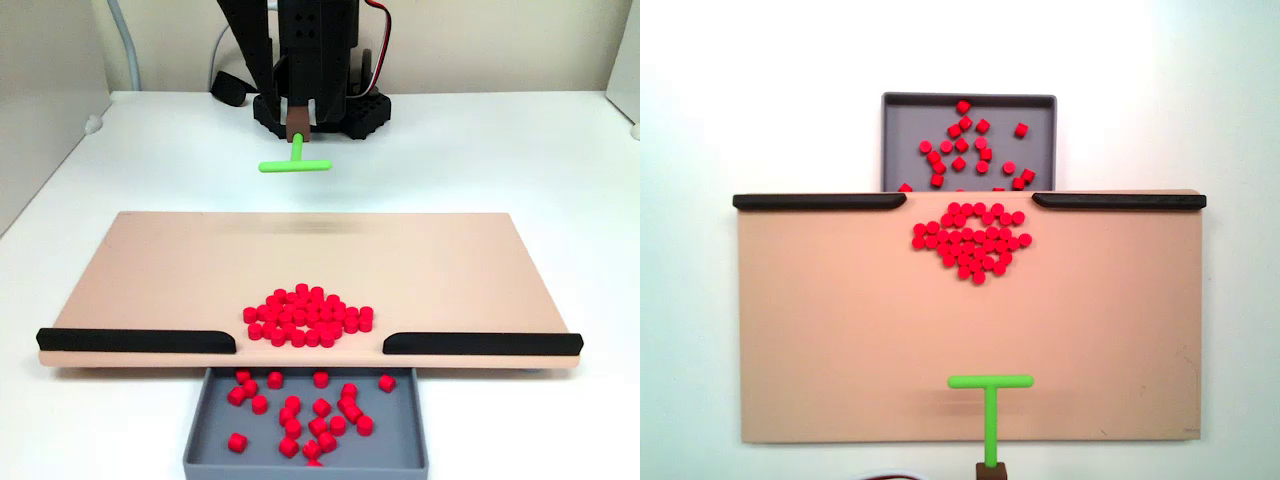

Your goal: Push granules from bottom to the grey container

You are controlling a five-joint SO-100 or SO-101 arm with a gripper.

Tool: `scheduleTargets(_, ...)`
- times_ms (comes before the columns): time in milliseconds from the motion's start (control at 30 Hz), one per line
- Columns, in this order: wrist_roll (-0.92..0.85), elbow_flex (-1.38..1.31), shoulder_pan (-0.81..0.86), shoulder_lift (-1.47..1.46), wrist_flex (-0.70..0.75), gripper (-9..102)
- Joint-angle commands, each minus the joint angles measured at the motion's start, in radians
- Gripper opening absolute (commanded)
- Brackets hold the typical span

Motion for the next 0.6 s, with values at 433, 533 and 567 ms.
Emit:
scheduleTargets(433,-0.005,-0.011,-0.023,0.012,-0.009,0)
scheduleTargets(533,0.0,-0.009,-0.031,0.011,-0.009,0)
scheduleTargets(567,0.0,-0.009,-0.032,0.008,-0.009,0)
